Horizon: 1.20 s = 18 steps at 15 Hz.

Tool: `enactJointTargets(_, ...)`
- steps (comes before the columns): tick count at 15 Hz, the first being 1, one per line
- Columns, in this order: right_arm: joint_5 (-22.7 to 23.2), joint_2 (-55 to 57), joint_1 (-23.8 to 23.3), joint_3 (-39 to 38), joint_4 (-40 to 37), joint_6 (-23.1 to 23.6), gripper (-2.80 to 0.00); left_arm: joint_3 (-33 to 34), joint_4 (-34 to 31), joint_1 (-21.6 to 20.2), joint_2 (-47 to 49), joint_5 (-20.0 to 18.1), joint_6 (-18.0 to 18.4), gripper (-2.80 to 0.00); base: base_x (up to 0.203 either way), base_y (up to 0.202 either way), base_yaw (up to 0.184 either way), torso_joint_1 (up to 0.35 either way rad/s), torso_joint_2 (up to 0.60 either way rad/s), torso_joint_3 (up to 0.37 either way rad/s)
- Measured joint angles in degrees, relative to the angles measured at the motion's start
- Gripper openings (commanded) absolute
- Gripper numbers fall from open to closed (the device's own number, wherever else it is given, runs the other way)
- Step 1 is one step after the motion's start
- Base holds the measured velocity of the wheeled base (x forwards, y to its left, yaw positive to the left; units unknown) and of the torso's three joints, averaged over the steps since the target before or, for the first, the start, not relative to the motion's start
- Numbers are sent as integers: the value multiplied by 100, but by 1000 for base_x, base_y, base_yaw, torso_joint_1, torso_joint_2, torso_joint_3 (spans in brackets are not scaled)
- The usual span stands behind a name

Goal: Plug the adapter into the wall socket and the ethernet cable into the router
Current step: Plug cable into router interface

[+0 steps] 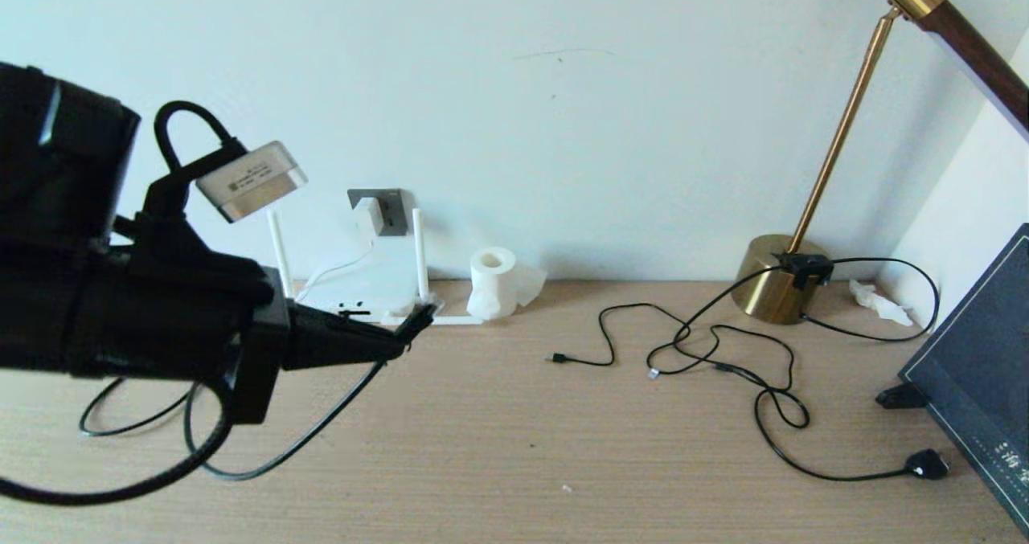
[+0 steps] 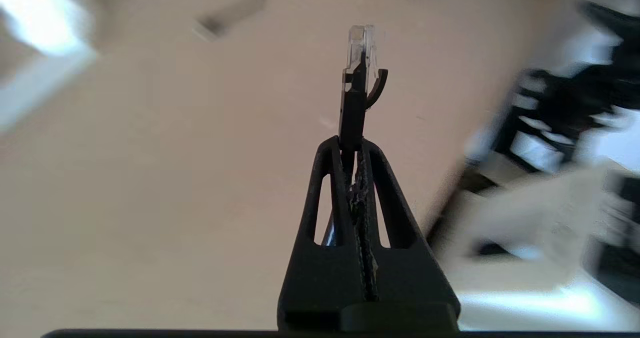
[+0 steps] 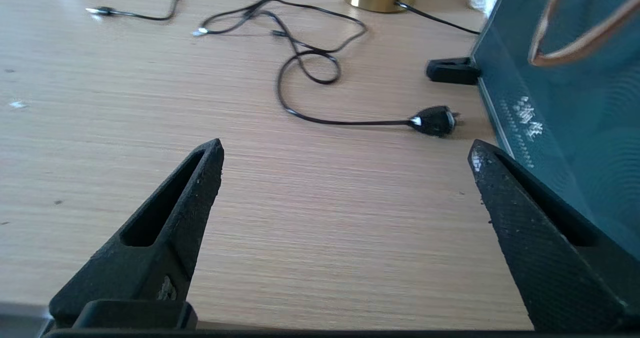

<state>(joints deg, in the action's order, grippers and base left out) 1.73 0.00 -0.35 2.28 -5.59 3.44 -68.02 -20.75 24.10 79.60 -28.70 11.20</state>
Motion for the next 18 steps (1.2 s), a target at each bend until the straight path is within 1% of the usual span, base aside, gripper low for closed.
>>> enactJointTargets(3,2,0,2,0,1,-6,0,-467,33,413,423,1014,502,-280,0,0,0,0,0,0)
enactJointTargets(5,-5,0,2,0,3,-84,0,-775,296,520,750,1733,968,-280,0,0,0,0,0,0)
enactJointTargets(7,-39,2,0,132,18,-120,0,-1171,580,566,1131,2361,1450,-280,0,0,0,0,0,0)
enactJointTargets(8,-32,31,0,398,11,-209,0,-1317,843,639,1324,2744,1667,-280,0,0,0,0,0,0)
enactJointTargets(10,157,338,0,1096,17,-575,0,-1417,1687,856,1616,3460,1861,-280,0,0,0,0,0,0)
enactJointTargets(12,683,1111,0,1988,25,-1222,0,-1272,2560,1095,1811,4065,1916,-280,0,0,0,0,0,0)
enactJointTargets(13,1067,1567,2,2357,30,-1542,0,-1122,2909,1206,1858,4276,1931,-280,0,0,0,0,0,0)
enactJointTargets(14,1543,2082,0,2680,50,-1824,0,-963,3259,1294,1888,4429,1994,-280,0,0,0,0,0,0)
enactJointTargets(15,2009,2576,0,2908,74,-2022,0,-828,3480,1358,1888,4457,2041,-280,0,0,0,0,0,0)
enactJointTargets(16,2445,3052,0,3121,135,-2148,0,-677,3568,1406,1855,4421,2054,-280,0,0,0,0,0,0)
enactJointTargets(17,2845,3569,6,3312,220,-2228,0,-535,3614,1441,1809,4247,2057,-280,0,0,0,0,0,0)
enactJointTargets(18,3141,4098,38,3489,351,-2270,0,-425,3684,1457,1773,3944,2066,-280,0,0,0,0,0,0)
